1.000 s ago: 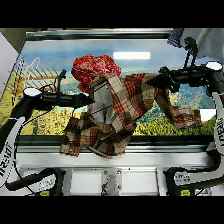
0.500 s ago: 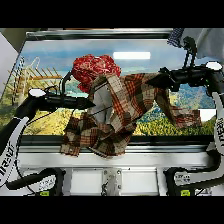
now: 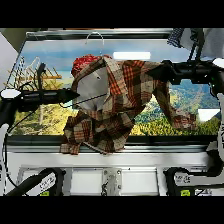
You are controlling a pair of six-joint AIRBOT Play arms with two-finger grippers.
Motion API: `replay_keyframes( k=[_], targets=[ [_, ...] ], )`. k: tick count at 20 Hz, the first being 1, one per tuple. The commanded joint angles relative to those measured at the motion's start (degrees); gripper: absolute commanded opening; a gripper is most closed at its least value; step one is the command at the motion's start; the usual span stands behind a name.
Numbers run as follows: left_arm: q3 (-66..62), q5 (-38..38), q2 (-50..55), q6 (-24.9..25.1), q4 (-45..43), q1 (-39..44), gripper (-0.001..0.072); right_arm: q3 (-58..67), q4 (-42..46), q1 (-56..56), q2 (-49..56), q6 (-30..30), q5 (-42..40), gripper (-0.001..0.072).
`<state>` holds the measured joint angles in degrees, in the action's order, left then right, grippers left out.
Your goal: Fold the clothes and pants, and hang the long-sleeved shirts on hangers.
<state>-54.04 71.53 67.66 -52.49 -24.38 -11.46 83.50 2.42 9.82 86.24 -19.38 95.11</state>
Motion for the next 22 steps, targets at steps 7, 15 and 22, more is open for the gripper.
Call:
replay_keyframes(
  k=[7, 15, 22],
  targets=[
    [-8.0, 0.0, -10.8, -9.9, -19.6, -5.6, 0.0022, 0.1, 6.8, 0.1, -2.8, -0.9, -7.9, 0.0027],
    [-7.0, -0.1, -10.6, -9.9, -16.6, -5.7, 0.0021, 0.1, 5.3, 0.0, -3.1, -0.8, -6.9, 0.0027],
    [-17.0, 2.4, -10.7, -15.5, -25.8, -0.4, 0.0021, 0.1, 4.9, 0.5, -5.9, -0.3, -16.5, 0.0027]
  ],
)
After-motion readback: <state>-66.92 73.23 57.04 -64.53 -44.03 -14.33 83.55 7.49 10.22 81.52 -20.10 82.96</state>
